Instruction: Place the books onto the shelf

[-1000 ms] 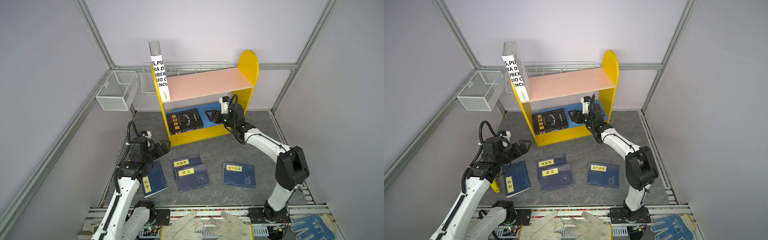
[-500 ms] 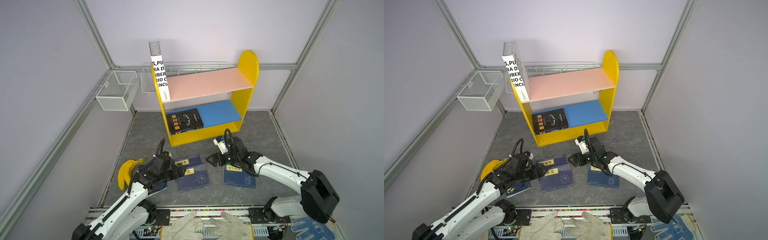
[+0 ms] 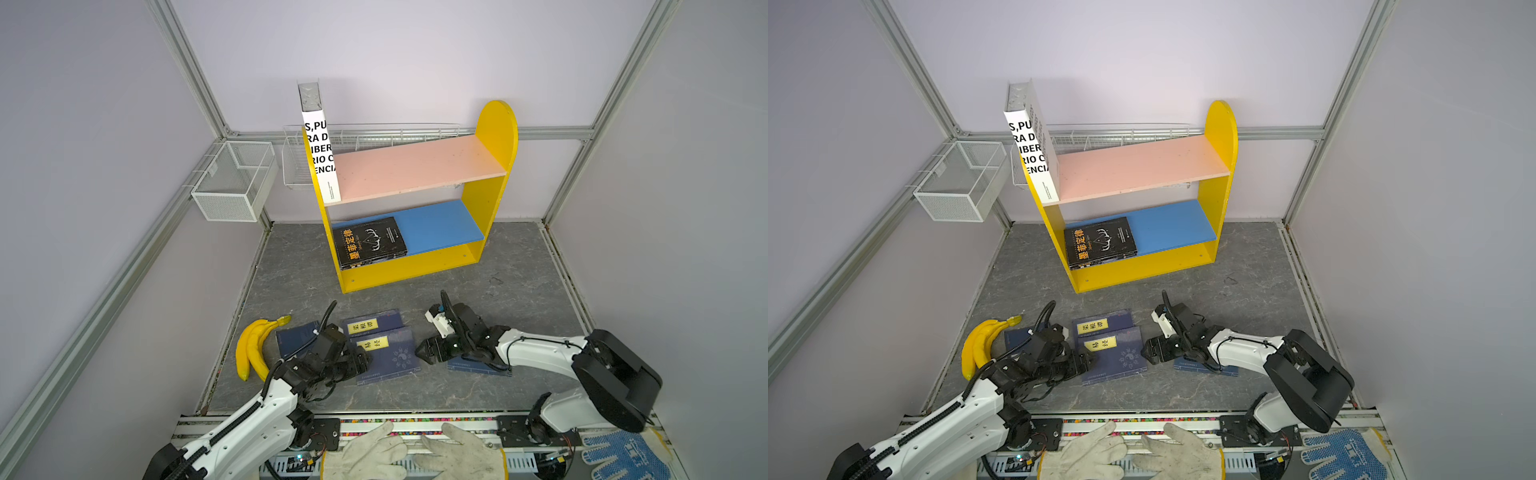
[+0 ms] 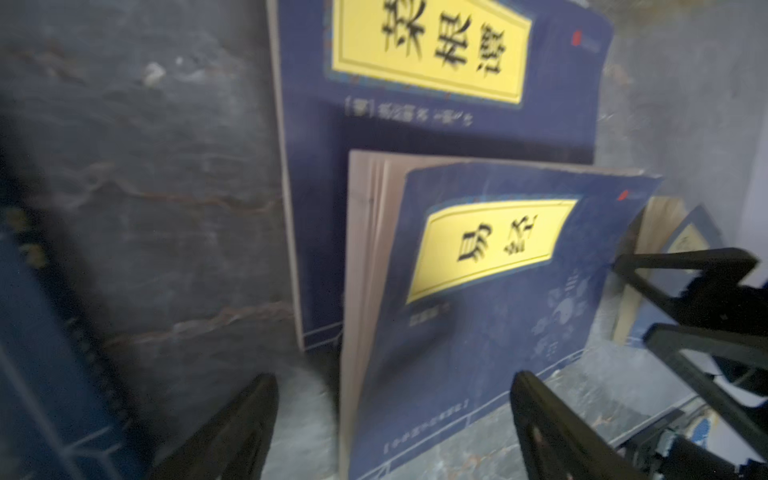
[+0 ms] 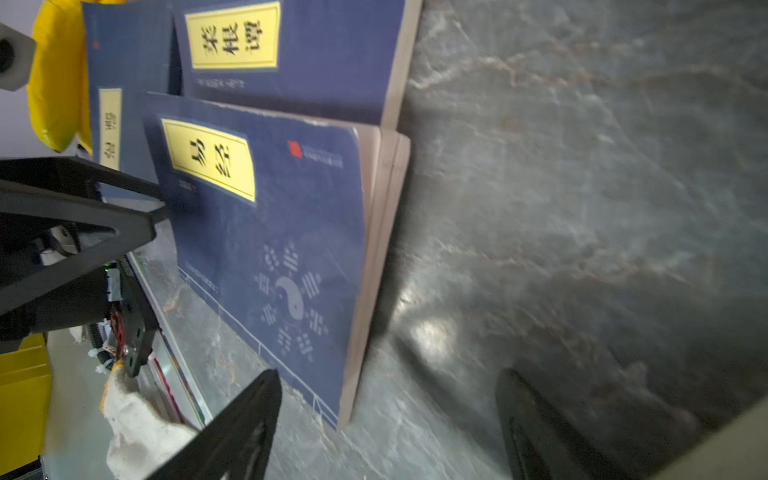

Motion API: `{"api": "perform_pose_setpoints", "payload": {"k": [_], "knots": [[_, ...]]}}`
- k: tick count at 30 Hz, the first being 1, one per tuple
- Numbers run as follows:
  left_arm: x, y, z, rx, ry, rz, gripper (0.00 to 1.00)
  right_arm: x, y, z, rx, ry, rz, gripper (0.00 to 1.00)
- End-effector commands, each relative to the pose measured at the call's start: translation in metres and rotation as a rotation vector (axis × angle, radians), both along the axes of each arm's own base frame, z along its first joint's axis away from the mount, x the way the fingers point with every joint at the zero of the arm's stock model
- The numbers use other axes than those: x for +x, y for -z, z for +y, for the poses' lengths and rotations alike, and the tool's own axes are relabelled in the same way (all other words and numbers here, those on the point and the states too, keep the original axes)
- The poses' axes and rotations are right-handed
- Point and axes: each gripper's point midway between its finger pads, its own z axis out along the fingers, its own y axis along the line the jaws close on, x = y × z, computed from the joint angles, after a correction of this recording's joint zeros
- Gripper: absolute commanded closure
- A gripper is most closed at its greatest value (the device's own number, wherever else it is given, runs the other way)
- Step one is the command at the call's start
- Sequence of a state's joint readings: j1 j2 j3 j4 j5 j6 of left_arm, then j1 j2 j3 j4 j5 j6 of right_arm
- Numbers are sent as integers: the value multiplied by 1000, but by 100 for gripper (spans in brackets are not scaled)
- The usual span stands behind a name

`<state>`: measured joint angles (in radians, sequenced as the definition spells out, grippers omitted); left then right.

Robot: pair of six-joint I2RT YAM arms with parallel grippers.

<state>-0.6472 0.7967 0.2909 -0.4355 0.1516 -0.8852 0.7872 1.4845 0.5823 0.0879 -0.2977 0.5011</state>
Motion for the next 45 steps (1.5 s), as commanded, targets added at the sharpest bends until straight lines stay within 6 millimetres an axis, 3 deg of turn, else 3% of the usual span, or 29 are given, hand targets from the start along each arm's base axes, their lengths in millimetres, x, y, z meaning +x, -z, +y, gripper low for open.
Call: {"api": "perform_pose_setpoints", "payload": {"k": [1,6,11,18,25,28,33,36,40,45], "knots": [[5,7,-8,-41,-42,3,13,-7,20,6,21,-4,69,16],[12,5,-17,-80,-62,-13,14,-13,26,36,158,-76,173,26],[16,0,-20,-139,-101,-30,15,-15,9,45,264,-68,195,45],[21,-15,-23,-190,-116,-70,14,-11,-15,39,224,-56,148,75],[25,-30,-23,-195,-121,-105,12,1,-35,19,146,25,68,87],[29,-51,-21,-198,-111,-165,11,8,-49,14,178,66,63,87],[30,-91,-22,-196,-36,-272,1,23,-100,7,322,61,26,87],[23,-114,-38,-250,77,-308,0,29,-133,0,403,10,2,86],[25,-128,-51,-244,173,-325,0,28,-169,-5,473,-87,-13,87],[41,-151,-70,-282,242,-362,1,19,-206,-7,575,-209,-28,87]]}}
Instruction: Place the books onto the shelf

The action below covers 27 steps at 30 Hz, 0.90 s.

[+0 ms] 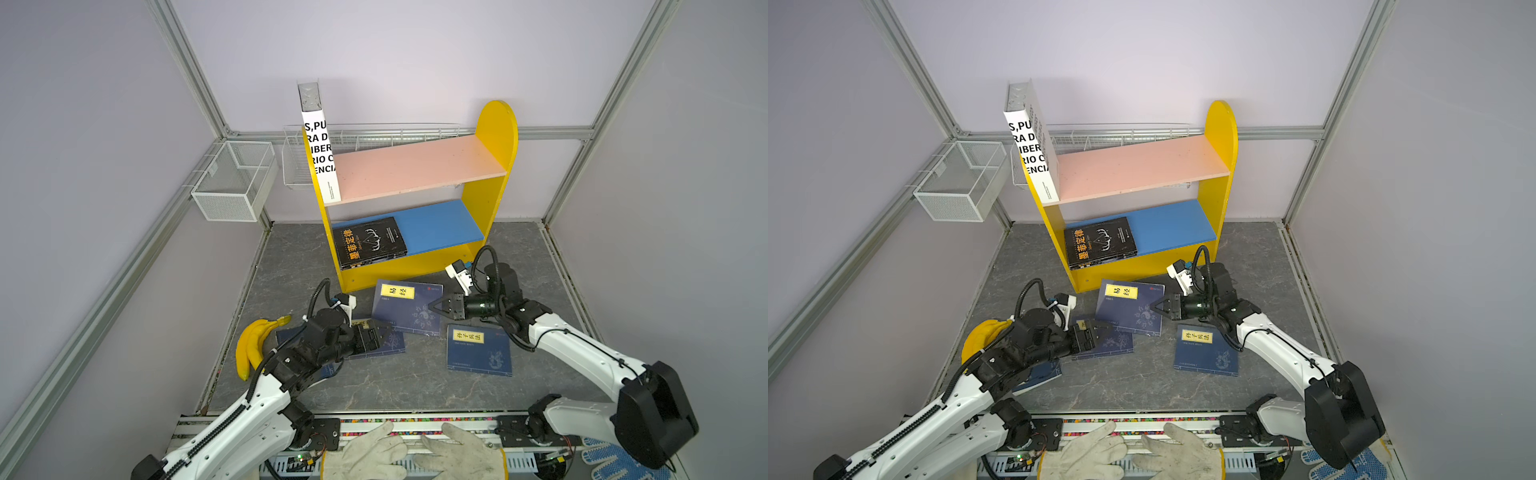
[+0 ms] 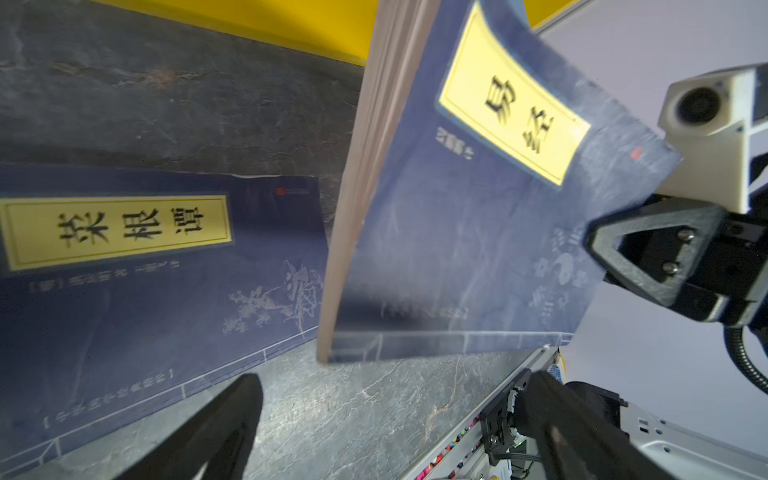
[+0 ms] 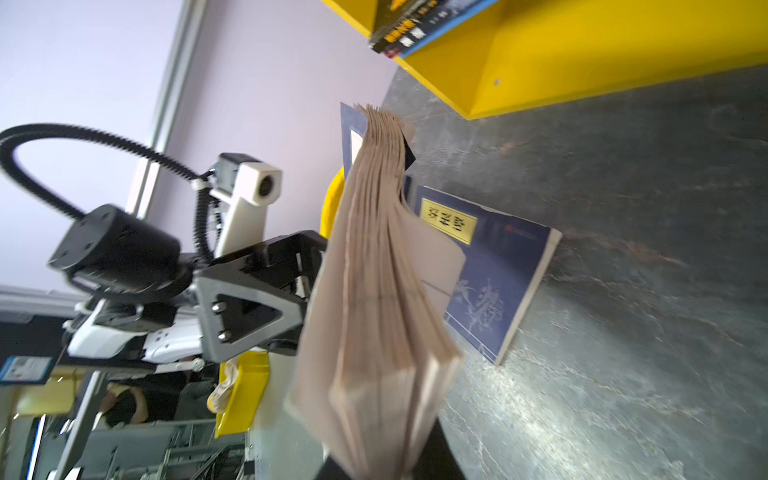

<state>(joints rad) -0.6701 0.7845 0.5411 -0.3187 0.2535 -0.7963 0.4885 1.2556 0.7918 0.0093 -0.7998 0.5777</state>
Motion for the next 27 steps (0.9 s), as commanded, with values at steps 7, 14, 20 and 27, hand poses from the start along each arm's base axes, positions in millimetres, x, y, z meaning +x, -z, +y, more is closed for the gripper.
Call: {"api": "perform_pose_setpoints", "payload": {"k": [7,14,20,27], "knots": [[16,-59,-21,-196,136,-139,9,-34,-53,-5,137,-235,-110,86],[-2,-93,-36,-334,270,-187,31,-24,-67,-6,177,-256,-120,86],[-7,-109,-36,-344,294,-220,65,-11,-72,-1,190,-257,-132,86],[-4,-128,-29,-329,256,-270,91,15,-64,0,169,-187,-116,73]]}}
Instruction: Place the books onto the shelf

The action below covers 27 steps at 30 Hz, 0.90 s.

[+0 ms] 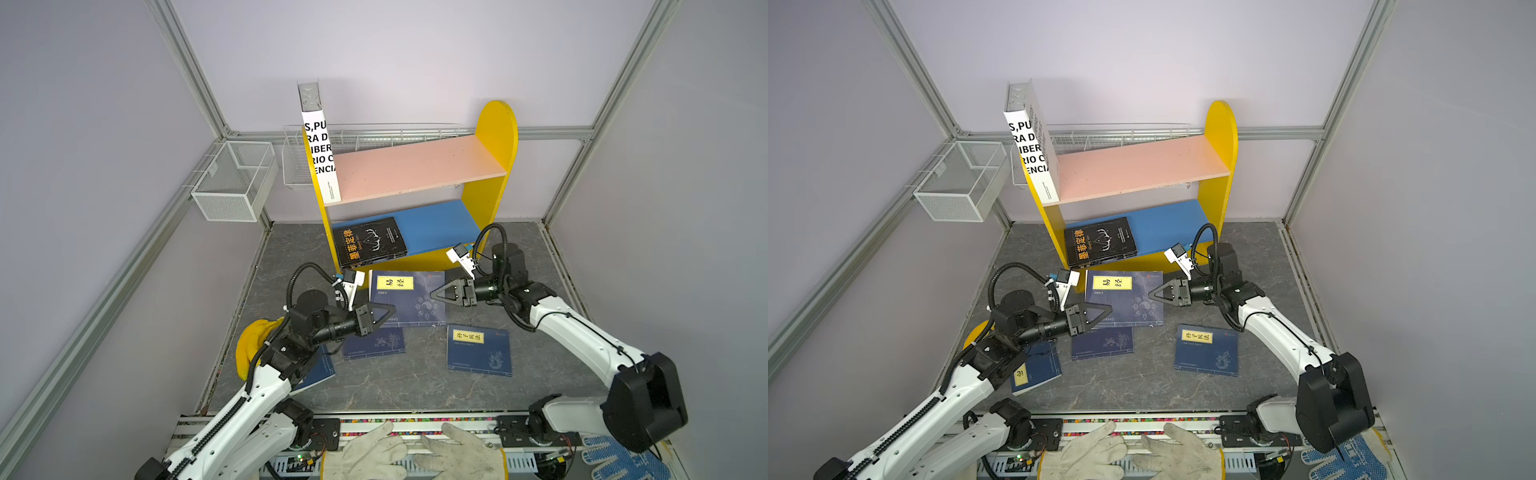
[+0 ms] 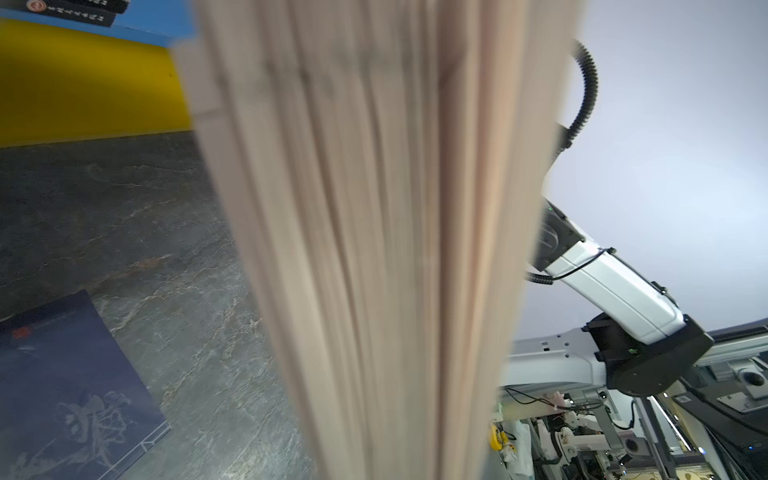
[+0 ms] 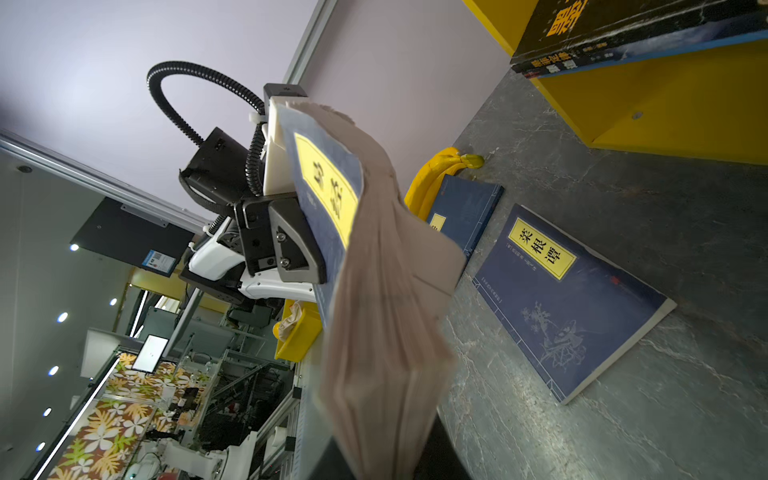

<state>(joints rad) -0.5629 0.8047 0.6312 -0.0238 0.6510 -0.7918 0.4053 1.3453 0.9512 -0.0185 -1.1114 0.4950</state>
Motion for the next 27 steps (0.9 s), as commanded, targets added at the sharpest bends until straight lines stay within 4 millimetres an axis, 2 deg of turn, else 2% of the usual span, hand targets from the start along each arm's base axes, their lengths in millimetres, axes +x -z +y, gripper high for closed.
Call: {"api": "perform_pose_setpoints", "payload": {"k": [1,3,5,6,9,13,16,18,20,27], "knots": [[3,-23,5,-14,-32,-63,93,17,-10,0,22,42,-53,67],[9,-31,7,-18,-70,-79,100,20,-8,1,40,62,-37,50],[16,-41,10,-23,-101,-100,100,22,-10,1,76,79,-31,39],[19,-46,11,-28,-116,-111,100,21,-2,0,85,96,4,37],[28,-61,12,-44,-147,-142,100,18,-2,-1,157,130,34,35],[36,-70,9,-49,-155,-159,100,17,-16,1,301,151,47,36],[40,-71,4,-57,-140,-157,100,24,-28,2,417,148,69,42],[42,-70,2,-56,-136,-152,100,34,-21,8,410,151,111,50],[45,-68,2,-52,-141,-150,100,38,-17,11,410,160,113,53],[62,-68,9,-64,-167,-150,100,32,-15,18,401,129,137,60]]}}
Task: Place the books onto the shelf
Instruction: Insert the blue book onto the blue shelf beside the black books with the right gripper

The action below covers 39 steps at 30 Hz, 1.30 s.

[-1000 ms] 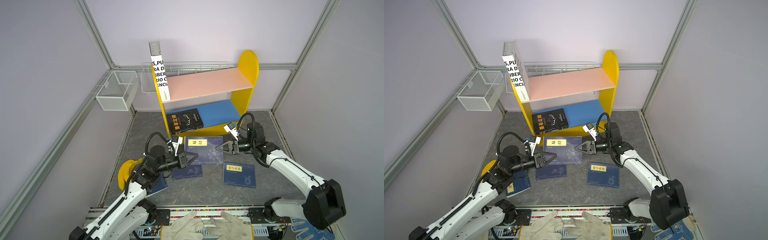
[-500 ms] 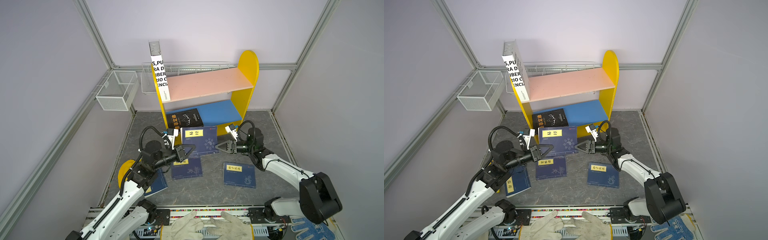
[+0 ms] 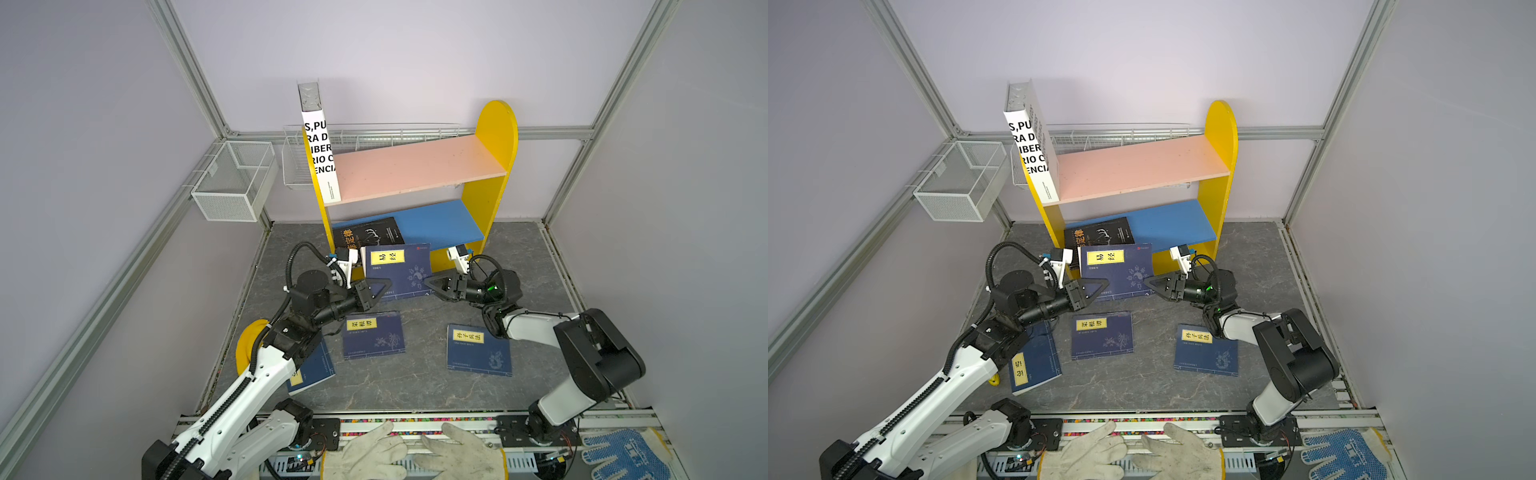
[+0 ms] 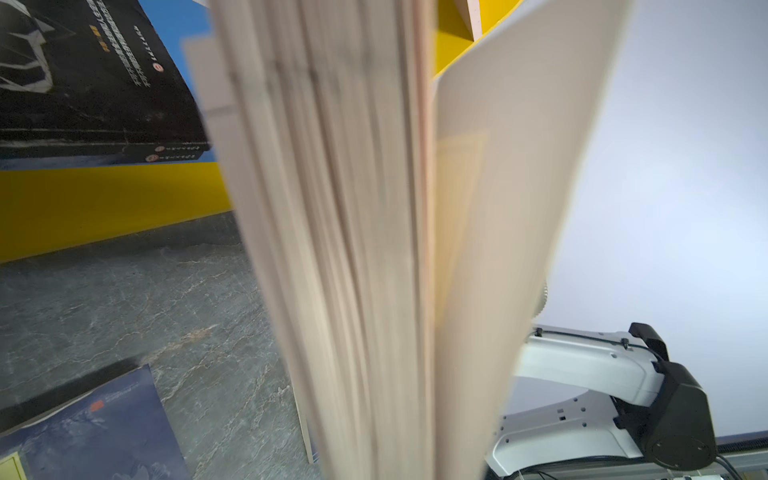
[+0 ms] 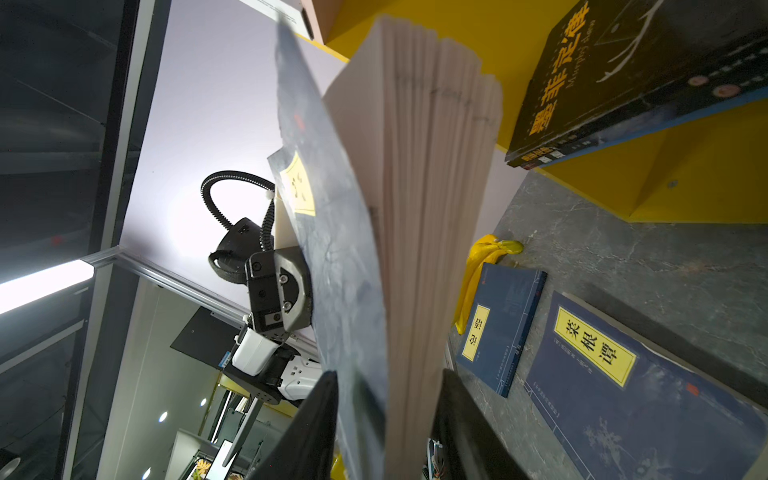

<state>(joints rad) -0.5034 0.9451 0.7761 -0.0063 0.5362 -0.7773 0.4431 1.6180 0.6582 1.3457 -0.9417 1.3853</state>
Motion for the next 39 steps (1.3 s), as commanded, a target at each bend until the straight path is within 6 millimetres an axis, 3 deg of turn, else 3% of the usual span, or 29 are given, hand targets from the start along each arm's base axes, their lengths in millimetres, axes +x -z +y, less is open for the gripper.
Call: {"api": "perform_pose_setpoints", "payload": {"k": [1,11,15,23,25,30,31,35,39], "knots": [[8,-41,3,-72,4,-112,100,-6,-18,1,51,-16,-28,61],[18,-34,-3,-76,61,-88,100,-2,-14,2,52,1,-9,70],[17,-33,-5,-71,80,-85,100,12,-12,5,57,23,6,70],[33,-24,-1,-21,47,-59,99,43,-13,9,74,81,5,87],[43,-22,3,-11,28,-48,92,55,-9,8,76,102,21,89],[67,-22,31,75,-100,-29,38,88,-9,12,85,139,36,93],[71,-23,42,101,-140,-29,32,96,-6,15,76,146,40,93],[73,-30,85,182,-292,-41,21,122,1,28,5,162,37,93],[59,-30,124,295,-419,-64,11,139,7,38,-83,152,33,93]]}}
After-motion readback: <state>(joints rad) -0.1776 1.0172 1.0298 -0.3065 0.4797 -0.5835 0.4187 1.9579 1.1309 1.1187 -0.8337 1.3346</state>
